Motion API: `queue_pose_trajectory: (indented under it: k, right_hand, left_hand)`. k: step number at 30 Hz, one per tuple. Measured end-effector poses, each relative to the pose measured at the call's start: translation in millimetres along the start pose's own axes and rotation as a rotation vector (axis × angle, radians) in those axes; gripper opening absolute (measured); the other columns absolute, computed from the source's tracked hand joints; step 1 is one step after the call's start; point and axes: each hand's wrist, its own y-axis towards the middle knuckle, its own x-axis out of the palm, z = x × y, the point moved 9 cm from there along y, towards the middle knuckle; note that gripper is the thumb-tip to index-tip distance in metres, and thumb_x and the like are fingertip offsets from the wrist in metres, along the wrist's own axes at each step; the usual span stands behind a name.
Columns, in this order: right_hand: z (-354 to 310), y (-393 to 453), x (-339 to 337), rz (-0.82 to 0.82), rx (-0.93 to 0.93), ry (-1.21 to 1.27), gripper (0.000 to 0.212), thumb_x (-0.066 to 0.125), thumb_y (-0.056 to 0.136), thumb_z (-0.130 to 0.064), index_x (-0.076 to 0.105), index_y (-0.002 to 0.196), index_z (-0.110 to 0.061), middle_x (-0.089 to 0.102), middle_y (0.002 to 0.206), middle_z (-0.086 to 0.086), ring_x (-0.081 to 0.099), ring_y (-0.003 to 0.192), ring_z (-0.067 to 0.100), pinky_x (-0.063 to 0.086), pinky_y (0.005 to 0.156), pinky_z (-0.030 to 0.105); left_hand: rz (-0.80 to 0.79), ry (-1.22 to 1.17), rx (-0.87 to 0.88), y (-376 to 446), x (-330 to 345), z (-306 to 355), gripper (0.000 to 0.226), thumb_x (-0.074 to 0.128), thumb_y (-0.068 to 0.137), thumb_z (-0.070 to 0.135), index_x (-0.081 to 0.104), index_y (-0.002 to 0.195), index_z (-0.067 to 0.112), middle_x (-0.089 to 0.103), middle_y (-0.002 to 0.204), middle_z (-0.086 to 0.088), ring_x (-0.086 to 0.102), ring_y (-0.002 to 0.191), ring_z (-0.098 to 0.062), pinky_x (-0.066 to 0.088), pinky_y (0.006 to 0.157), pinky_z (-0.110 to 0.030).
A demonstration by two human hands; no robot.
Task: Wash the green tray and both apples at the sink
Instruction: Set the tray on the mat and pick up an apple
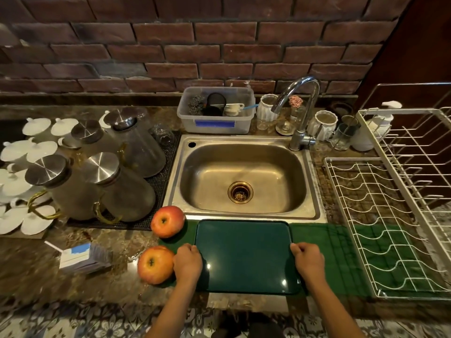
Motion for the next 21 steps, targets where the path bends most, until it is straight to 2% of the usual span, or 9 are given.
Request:
queue_pose_trajectory:
  k: [7,9,12,15,18,21]
  right_hand:
    - [-3.0,-3.3,-1.8,-0.015,-0.006,0.0,0.037,0.059,0.099,-0.024,0.068,0.073,0.001,0.067,0.072,0.016,0.063,0.071,0.027,0.049,0.066,0.038]
    - [-2.1,-3.3,-2.2,-0.013,-0.003,0.012,0.038,0.059,0.099,-0.024,0.068,0.073,0.002,0.067,0.072,0.017,0.062,0.07,0.027,0.048,0.062,0.036]
    - [0.7,-2.8,-2.3,-0.014,0.0,0.042,0.041,0.061,0.098,-0.024,0.062,0.063,-0.003,0.062,0.064,0.012,0.056,0.061,0.023,0.04,0.055,0.032]
    - [2.5,-2.3,-1.9,-0.024,0.007,0.056,0.042,0.062,0.097,-0.023,0.058,0.058,-0.008,0.058,0.06,0.01,0.054,0.06,0.023,0.039,0.055,0.032]
    - [3.8,-1.3,-0.9,-0.035,0.002,0.054,0.04,0.062,0.097,-0.023,0.063,0.062,-0.005,0.064,0.064,0.014,0.058,0.064,0.027,0.041,0.057,0.033]
    - [6.9,1.3,1.8,-0.06,0.01,0.058,0.036,0.059,0.098,-0.026,0.068,0.07,-0.006,0.067,0.072,0.016,0.063,0.072,0.031,0.049,0.064,0.038]
  left_hand:
    - [0.01,0.028,0.011,-2.9,-2.1,1.7,0.027,0.046,0.103,0.015,0.068,0.102,0.0,0.068,0.104,-0.02,0.062,0.1,-0.036,0.051,0.089,-0.045]
    - [0.015,0.023,0.009,-3.6,-2.8,1.5,0.027,0.046,0.103,0.014,0.068,0.101,-0.001,0.068,0.104,-0.021,0.062,0.1,-0.036,0.052,0.089,-0.045]
    - [0.006,0.019,0.013,-6.9,0.4,2.0,0.027,0.044,0.103,0.013,0.065,0.103,-0.003,0.066,0.106,-0.023,0.061,0.1,-0.038,0.051,0.088,-0.045]
    - [0.015,0.06,0.047,-17.1,6.3,5.0,0.027,0.043,0.102,0.01,0.06,0.115,-0.006,0.062,0.116,-0.026,0.057,0.109,-0.04,0.046,0.092,-0.044]
    - [0.053,0.115,0.122,-27.6,3.8,11.5,0.032,0.045,0.102,0.009,0.054,0.13,-0.004,0.052,0.129,-0.023,0.049,0.119,-0.037,0.037,0.101,-0.042]
    - [0.1,-0.023,0.239,-35.5,-13.6,26.6,0.035,0.047,0.102,0.009,0.053,0.135,0.001,0.053,0.131,-0.016,0.051,0.121,-0.028,0.037,0.101,-0.035]
